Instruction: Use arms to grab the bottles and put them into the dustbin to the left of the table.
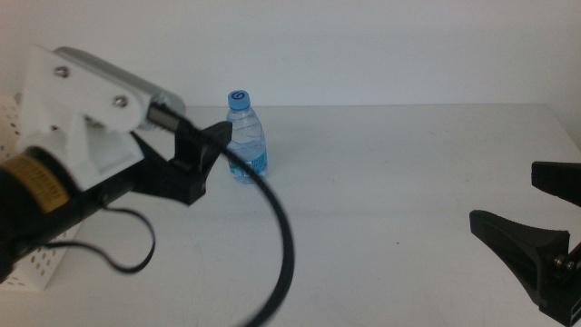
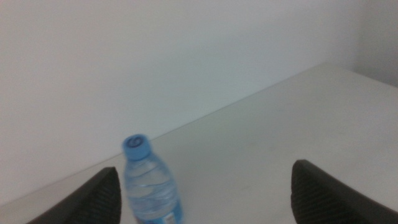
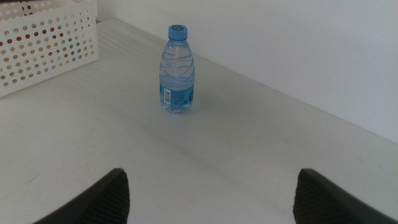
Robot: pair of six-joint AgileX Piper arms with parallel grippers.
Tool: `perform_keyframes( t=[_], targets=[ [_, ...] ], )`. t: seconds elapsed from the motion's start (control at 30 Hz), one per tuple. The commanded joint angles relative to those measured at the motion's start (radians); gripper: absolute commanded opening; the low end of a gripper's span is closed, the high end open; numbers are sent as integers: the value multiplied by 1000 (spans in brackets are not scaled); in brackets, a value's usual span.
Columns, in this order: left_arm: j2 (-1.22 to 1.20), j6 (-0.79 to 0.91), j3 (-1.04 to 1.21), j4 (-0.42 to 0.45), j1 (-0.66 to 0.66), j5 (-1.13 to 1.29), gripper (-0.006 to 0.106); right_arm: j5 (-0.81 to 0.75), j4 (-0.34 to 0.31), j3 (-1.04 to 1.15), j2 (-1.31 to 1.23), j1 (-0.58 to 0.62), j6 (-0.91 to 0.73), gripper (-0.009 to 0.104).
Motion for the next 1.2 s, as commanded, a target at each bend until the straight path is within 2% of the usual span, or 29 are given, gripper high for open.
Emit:
perform_keyframes(
  t=[0.0,0.37,0.63,0.87,1.17],
  targets=[
    [53,-23,-38,-3,38,-149,90,-66,-6,-24,-1,-5,-8,75],
    [353,-23,-38,-3,107,-469,90,-66,-6,-24,-1,-5,-8,75],
    [577,8,-49,-68,123,-712,90,-66,-6,-24,-1,-5,-8,75],
    [708,-31,-149,12,171,-713,90,-66,-6,-24,-1,-5,-8,75],
    [864,-46,-286,9,187,-705,90,-66,-6,-24,-1,-5,-8,75]
  ],
)
